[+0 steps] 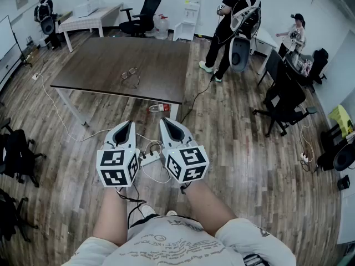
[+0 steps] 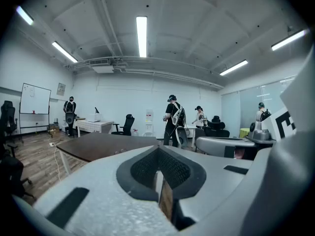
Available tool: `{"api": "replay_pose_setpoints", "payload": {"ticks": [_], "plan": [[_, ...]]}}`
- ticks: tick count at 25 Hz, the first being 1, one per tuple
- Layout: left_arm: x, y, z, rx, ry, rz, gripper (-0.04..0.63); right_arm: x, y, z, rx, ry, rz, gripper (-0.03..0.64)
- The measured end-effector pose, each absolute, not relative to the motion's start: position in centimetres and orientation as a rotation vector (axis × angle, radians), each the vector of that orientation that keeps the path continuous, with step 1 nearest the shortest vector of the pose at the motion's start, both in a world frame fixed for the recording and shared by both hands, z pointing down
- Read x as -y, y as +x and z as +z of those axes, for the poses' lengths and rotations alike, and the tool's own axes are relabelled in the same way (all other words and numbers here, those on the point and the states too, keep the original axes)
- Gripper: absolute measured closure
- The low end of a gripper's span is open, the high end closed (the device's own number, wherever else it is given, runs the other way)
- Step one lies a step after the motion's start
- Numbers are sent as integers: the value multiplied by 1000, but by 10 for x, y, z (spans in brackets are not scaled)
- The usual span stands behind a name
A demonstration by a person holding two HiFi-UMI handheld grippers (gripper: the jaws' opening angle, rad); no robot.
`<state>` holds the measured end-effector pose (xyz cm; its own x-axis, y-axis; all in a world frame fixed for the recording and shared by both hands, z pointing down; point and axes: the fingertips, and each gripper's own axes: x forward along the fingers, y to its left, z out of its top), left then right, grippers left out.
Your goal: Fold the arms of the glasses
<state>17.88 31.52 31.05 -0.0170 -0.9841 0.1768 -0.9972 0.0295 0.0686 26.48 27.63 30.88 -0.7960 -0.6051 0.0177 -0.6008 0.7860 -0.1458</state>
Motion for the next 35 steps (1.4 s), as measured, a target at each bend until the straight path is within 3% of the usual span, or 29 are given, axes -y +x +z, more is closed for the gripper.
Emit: {"api": "replay_pose_setpoints", "payload": {"ticks": [13, 35], "plan": [[-330, 188, 314, 2132, 2063, 152, 581, -290, 270, 311, -2927, -984, -236, 601], [-354, 79, 360, 2127, 1963, 138, 581, -302, 187, 342, -2938, -1005, -312, 600]]}}
